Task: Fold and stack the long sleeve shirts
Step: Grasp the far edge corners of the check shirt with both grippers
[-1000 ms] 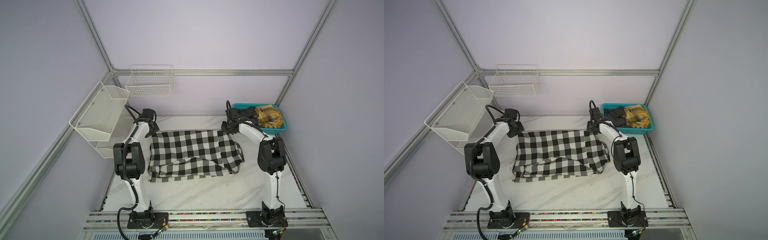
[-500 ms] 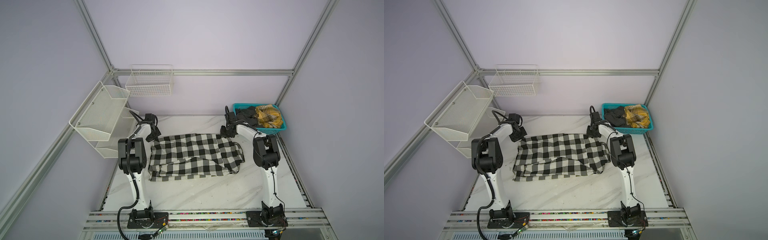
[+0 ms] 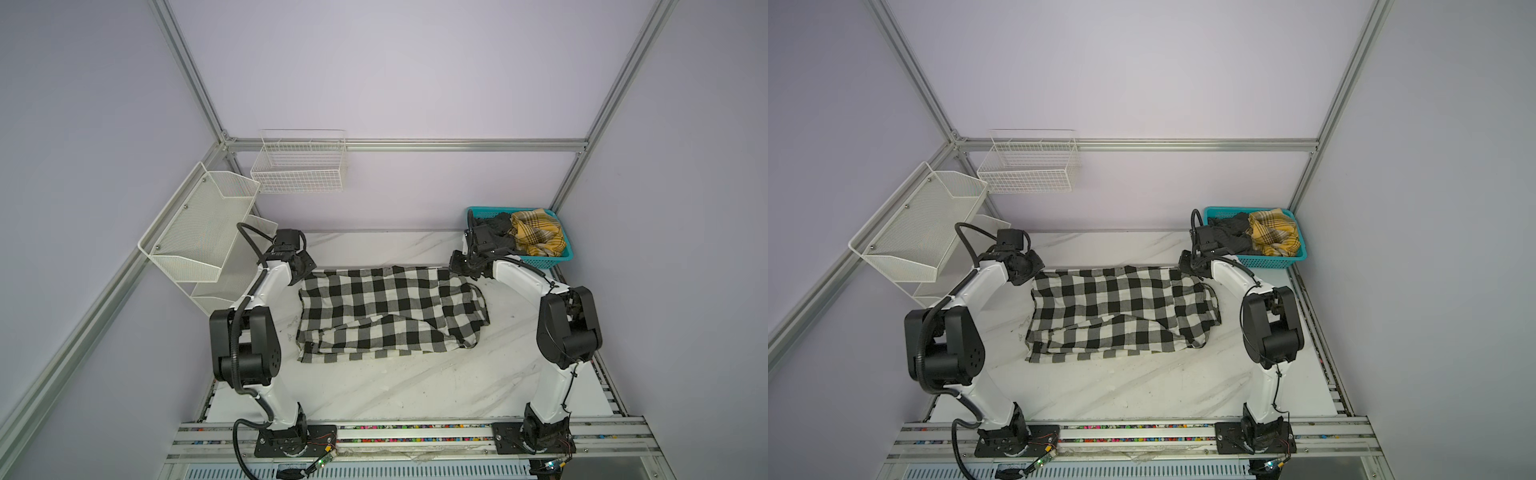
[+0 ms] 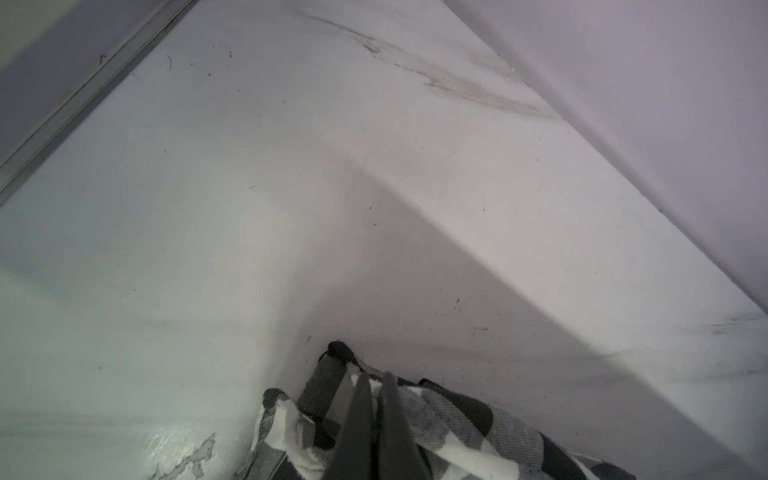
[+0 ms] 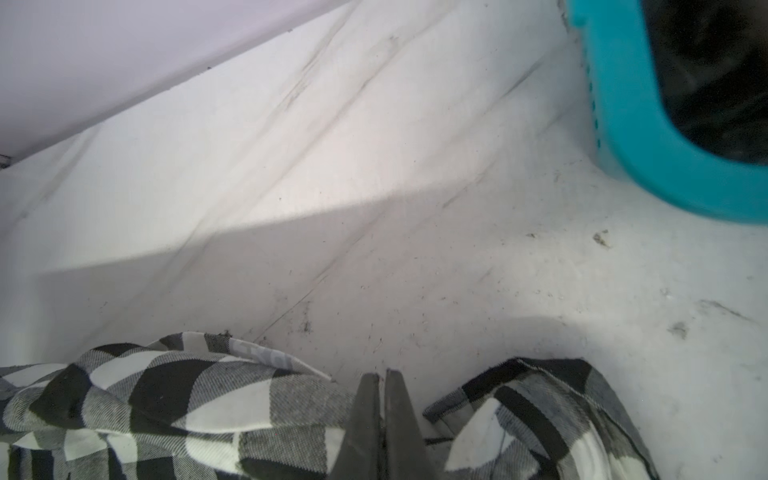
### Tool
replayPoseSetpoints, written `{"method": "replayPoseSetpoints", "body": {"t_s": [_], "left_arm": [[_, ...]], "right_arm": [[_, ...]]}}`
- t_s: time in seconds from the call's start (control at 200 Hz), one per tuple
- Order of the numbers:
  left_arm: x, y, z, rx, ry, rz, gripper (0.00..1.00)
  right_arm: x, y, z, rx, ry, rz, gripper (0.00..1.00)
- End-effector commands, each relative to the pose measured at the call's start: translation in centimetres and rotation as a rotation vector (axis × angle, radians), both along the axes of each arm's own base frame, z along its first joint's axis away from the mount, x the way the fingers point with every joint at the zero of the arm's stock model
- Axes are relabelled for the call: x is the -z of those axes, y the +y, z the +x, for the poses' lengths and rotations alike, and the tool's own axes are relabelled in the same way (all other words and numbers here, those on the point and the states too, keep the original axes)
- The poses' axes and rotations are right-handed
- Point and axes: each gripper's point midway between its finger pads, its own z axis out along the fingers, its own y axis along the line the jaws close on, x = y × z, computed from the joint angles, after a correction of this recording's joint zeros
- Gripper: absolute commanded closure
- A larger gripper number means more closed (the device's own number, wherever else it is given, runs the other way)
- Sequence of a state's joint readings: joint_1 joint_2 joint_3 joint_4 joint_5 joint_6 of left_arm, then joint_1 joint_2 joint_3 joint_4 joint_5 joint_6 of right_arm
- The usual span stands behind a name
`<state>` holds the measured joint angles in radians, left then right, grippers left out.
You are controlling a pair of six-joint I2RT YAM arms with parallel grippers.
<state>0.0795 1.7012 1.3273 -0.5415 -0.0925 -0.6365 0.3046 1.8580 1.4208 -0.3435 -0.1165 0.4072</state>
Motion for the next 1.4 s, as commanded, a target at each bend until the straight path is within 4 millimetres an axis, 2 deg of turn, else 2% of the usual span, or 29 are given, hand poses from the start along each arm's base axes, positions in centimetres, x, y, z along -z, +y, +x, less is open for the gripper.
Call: {"method": "replayPoseSetpoints", "body": {"t_s": [0.0,0.11,0.18,0.265,0.365,0.59,0.725,0.855,1.07,1.27,1.395], "left_arm": [[3.6,0.6,-2.9,-0.061,0.052,-0.022,1.0],[6.8,-0.4,-4.8,-0.051,0.116,-0.072,1.0],[8.3,-0.2,-6.2,-0.079,0.152,-0.071,1.0],[8.9,0.2,-7.5,-0.117,0.147,-0.056,1.0],[8.5,0.5,-7.7,-0.135,0.132,-0.048,1.0],[5.9,0.7,-7.1,-0.131,0.083,-0.035,1.0],[5.2,0.5,-7.3,-0.13,0.07,-0.045,1.0],[5.7,0.4,-7.8,-0.129,0.085,-0.046,1.0],[7.1,0.4,-9.2,-0.134,0.125,-0.044,1.0],[6.3,-0.3,-10.4,-0.135,0.091,-0.069,1.0],[8.1,-0.4,-11.9,-0.141,0.142,-0.061,1.0]], "right_arm": [[1.5,0.0,-1.9,0.014,0.016,0.015,1.0],[5.3,-0.9,-3.8,0.031,0.083,-0.02,1.0],[7.3,-1.5,-4.6,0.041,0.115,-0.048,1.0],[8.7,-2.0,-5.2,0.055,0.136,-0.065,1.0],[8.2,-2.2,-5.3,0.071,0.122,-0.06,1.0],[5.6,-2.7,-5.4,0.103,0.064,-0.046,1.0],[4.8,-2.7,-5.7,0.106,0.053,-0.04,1.0],[5.3,-2.8,-6.1,0.098,0.069,-0.046,1.0],[7.1,-3.1,-7.0,0.098,0.102,-0.059,1.0],[8.9,-3.3,-7.9,0.096,0.131,-0.079,1.0],[9.6,-3.3,-7.9,0.094,0.142,-0.083,1.0]]}}
